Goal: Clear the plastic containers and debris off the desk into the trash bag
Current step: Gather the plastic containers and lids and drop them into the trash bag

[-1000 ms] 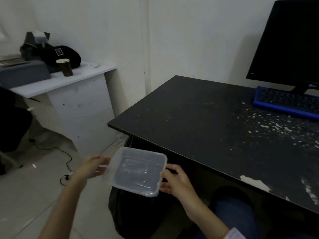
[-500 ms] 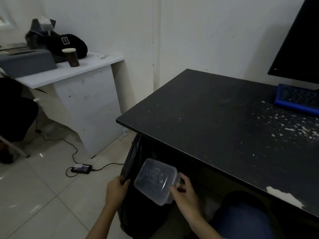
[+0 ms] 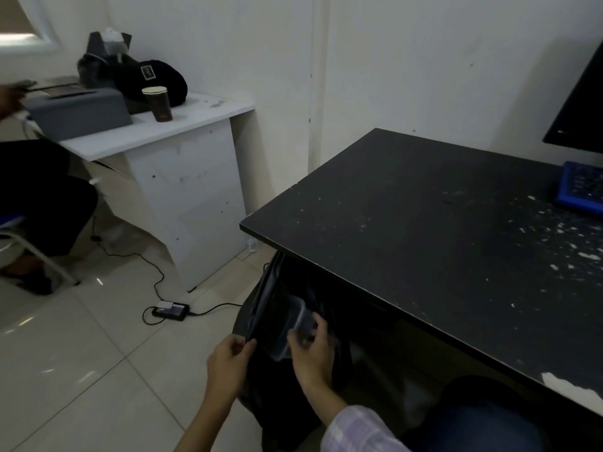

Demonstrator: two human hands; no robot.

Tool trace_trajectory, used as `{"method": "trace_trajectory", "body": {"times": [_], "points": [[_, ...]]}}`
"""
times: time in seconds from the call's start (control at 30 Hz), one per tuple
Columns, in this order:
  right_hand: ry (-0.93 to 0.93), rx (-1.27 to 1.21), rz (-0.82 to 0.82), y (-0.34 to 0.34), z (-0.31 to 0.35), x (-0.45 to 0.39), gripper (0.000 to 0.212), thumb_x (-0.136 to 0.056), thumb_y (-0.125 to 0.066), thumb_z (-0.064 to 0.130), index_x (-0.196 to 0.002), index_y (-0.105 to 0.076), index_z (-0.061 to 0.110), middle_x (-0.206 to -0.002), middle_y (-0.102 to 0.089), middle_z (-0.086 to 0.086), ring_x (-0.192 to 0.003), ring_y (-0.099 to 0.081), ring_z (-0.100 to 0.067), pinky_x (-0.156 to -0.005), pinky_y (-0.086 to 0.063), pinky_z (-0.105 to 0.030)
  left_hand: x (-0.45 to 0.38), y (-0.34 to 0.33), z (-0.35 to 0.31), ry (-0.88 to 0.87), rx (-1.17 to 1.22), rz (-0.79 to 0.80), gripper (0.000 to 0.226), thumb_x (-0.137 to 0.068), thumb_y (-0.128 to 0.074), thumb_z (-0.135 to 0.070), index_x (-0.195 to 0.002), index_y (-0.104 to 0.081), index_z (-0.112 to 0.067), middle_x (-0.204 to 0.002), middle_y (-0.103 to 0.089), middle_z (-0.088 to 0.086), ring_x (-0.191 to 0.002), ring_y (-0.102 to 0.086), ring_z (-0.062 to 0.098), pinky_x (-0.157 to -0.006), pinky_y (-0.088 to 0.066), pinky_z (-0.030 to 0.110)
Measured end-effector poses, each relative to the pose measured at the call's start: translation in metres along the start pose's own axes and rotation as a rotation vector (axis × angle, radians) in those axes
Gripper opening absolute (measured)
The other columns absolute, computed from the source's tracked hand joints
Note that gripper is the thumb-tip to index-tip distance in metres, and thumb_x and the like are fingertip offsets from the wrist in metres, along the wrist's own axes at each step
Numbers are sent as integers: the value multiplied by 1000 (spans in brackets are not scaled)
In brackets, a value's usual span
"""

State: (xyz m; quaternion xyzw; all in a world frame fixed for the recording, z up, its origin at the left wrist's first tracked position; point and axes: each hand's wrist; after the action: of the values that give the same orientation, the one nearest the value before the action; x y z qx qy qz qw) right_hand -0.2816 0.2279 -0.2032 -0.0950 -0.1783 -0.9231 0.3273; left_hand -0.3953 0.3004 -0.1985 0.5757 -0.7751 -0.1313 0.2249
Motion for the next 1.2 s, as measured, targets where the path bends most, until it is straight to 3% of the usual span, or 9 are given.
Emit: {"method": "trace_trajectory", "body": {"times": [0.2, 0.33, 0.43, 0.6, 0.83, 0.93, 1.03, 1.2], "points": [[9, 267, 295, -23, 1, -4, 45, -93, -48, 17, -138, -45, 18, -143, -45, -8, -132, -41, -23, -109, -32, -26, 10, -6, -5, 21, 43, -18, 13, -86, -66, -18, -76, -63, -9, -71, -66, 3, -68, -59, 14, -59, -42, 24], [20, 315, 315, -14, -2, -7, 47, -92, -46, 16, -139, -44, 19, -143, -45, -6, -132, -41, -21, -109, -31, -26, 10, -9, -7, 13, 23, -14, 10, -85, -67, -15, -79, -59, -18, -74, -62, -5, -70, -57, 9, -59, -40, 20], [29, 331, 297, -5, -2, -11, 44, -92, -47, 14, -137, -47, 18, -140, -47, -6, -130, -43, -20, -108, -32, -24, 11, -9, -8, -29, -16, -4, 7, -85, -66, -14, -87, -60, -16, -77, -62, -6, -77, -60, 14, -63, -39, 20], [77, 315, 293, 13, 2, -11, 42, -92, -48, 13, -134, -50, 20, -138, -49, -2, -128, -45, -16, -109, -35, -28, 13, -10, -15, -113, -79, 28, 7, -87, -63, -12, -93, -61, -14, -77, -62, -8, -76, -59, 10, -60, -37, 11], [258, 311, 221, 63, 29, 7, 35, -92, -51, 13, -125, -55, 24, -128, -51, 4, -106, -52, -2, -83, -42, -9, 33, -9, -55, -388, -239, 98, 15, -91, -58, -16, -105, -62, -16, -97, -67, -3, -91, -63, 12, -79, -50, 27], [375, 335, 155, 96, 49, 32, 30, -92, -52, 15, -119, -58, 26, -118, -52, 7, -95, -55, 2, -72, -45, -6, 50, -6, -85, -558, -257, 102, 14, -92, -56, -22, -105, -60, -24, -99, -64, -12, -92, -59, 5, -77, -48, 22], [479, 371, 99, 132, 70, 63, 24, -93, -51, 25, -114, -58, 34, -109, -50, 22, -96, -53, 8, -73, -48, -9, 71, -2, -120, -732, -263, 85, 9, -91, -56, -26, -98, -59, -31, -91, -61, -20, -86, -57, -4, -71, -43, 12], [598, 422, -169, 206, 93, 104, 17, -90, -55, 32, -104, -62, 39, -98, -57, 27, -96, -53, 12, -74, -46, -9, 109, -17, -185, -981, -158, 118, 8, -89, -56, -28, -93, -63, -30, -84, -62, -19, -82, -59, -5, -69, -45, 14]]}}
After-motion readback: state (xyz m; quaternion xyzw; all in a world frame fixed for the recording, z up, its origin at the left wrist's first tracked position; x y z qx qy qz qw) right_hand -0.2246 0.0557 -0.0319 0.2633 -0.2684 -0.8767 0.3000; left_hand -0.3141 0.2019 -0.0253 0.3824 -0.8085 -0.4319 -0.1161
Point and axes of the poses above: each hand's wrist, its own x-axis away from the middle knuckle, its own y-axis out of the back of the hand, z = x × y
